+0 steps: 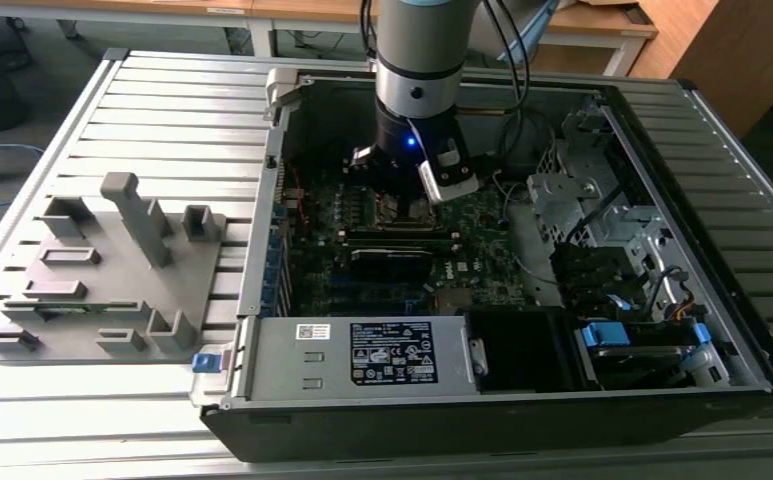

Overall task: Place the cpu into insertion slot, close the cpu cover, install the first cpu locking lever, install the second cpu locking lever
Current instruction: 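Install the second cpu locking lever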

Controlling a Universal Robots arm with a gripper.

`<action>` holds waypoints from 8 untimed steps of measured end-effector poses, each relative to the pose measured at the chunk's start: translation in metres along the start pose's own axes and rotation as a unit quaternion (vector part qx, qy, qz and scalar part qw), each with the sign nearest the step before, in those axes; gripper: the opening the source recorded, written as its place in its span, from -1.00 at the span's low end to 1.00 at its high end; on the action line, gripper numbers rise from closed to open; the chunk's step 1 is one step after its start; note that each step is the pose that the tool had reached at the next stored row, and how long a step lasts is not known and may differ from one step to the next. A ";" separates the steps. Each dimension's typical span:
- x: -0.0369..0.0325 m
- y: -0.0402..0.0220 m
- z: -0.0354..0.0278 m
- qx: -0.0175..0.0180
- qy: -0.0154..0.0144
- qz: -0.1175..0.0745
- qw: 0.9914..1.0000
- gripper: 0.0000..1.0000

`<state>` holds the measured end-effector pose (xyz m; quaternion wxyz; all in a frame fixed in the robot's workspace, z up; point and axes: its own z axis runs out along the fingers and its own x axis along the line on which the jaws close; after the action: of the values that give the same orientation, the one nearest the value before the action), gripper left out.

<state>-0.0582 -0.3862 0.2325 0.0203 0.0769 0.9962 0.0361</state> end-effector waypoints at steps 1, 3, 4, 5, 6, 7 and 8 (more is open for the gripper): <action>0.0000 0.0000 0.0000 0.000 0.000 0.000 1.000 -0.79; 0.0000 0.0000 0.0000 0.000 0.000 0.000 1.000 -0.79; 0.0001 0.0000 0.0001 0.000 0.000 0.000 1.000 -0.79; 0.0001 0.0000 0.0001 0.000 0.000 0.000 1.000 -0.79; 0.0001 0.0000 0.0001 0.000 0.000 0.000 1.000 -0.79; 0.0001 0.0000 0.0004 0.000 0.001 0.000 1.000 -0.79; 0.0001 0.0000 0.0006 0.000 0.002 0.000 1.000 -0.79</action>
<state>-0.0583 -0.3862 0.2320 0.0179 0.0770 0.9962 0.0360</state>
